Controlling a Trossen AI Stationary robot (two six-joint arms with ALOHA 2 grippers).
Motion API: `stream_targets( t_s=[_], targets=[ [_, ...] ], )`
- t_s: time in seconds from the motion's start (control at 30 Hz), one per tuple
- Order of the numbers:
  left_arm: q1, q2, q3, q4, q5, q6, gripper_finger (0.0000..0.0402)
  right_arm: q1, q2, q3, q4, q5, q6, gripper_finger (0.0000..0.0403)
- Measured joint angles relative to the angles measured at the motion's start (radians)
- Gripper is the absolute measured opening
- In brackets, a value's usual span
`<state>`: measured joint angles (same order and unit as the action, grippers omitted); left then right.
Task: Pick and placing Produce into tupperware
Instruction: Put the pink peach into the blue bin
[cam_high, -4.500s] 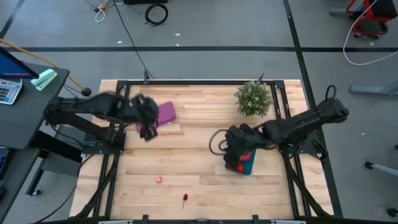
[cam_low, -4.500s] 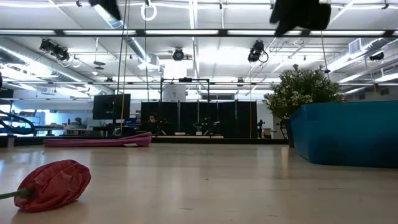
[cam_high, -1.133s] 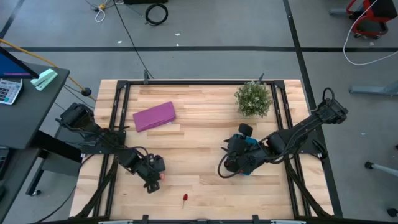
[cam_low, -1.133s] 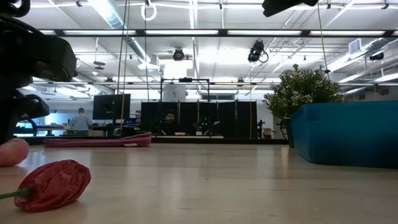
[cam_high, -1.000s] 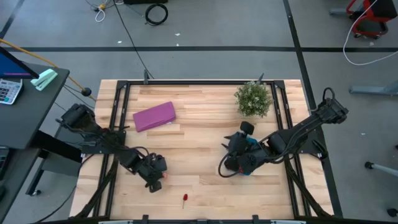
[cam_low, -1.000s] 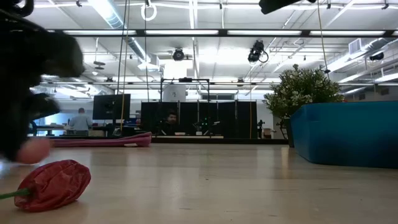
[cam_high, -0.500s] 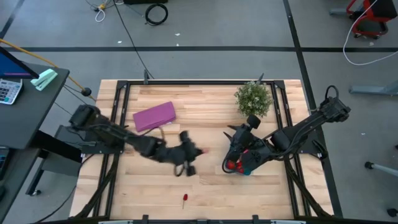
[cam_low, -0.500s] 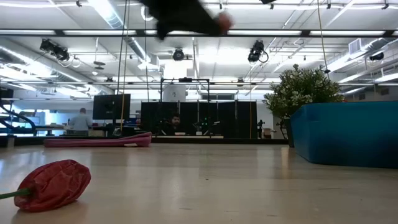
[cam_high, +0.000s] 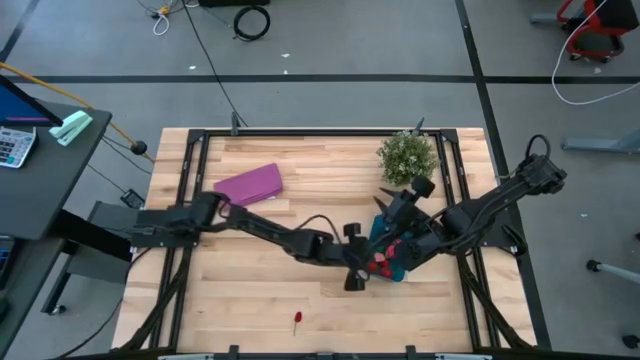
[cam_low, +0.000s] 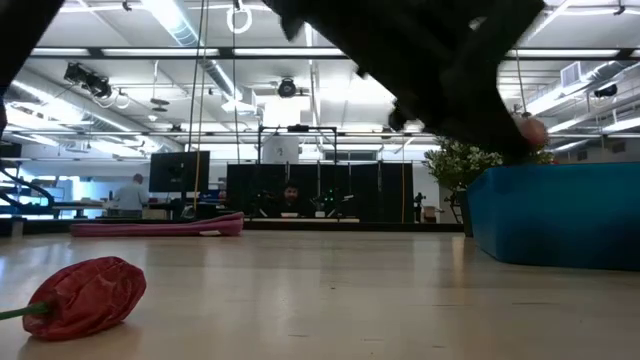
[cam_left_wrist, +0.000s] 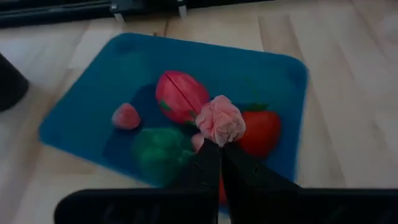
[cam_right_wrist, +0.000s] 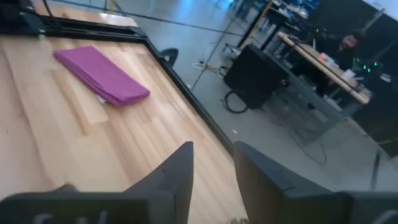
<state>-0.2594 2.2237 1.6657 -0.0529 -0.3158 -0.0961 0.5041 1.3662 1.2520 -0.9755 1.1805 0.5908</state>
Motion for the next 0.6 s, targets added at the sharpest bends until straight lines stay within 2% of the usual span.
stream_targets(
  t_s=[0.17,0.3,0.6],
  targets=[
    [0.022,0.079,0.08,0.002,0.069,-0.026,0.001,0.0,-0.027,0.0,-0.141,0.0,0.108,0.0104],
    [0.037,0.094,0.077,-0.009,0.141,-0.057,0.0016,0.0,-0.044,0.0,-0.182,-0.007,0.148,0.0093],
    [0.04,0.092,0.075,-0.054,0.156,-0.049,0.0111,0.0,-0.047,0.0,-0.181,-0.008,0.133,0.0085]
  ],
)
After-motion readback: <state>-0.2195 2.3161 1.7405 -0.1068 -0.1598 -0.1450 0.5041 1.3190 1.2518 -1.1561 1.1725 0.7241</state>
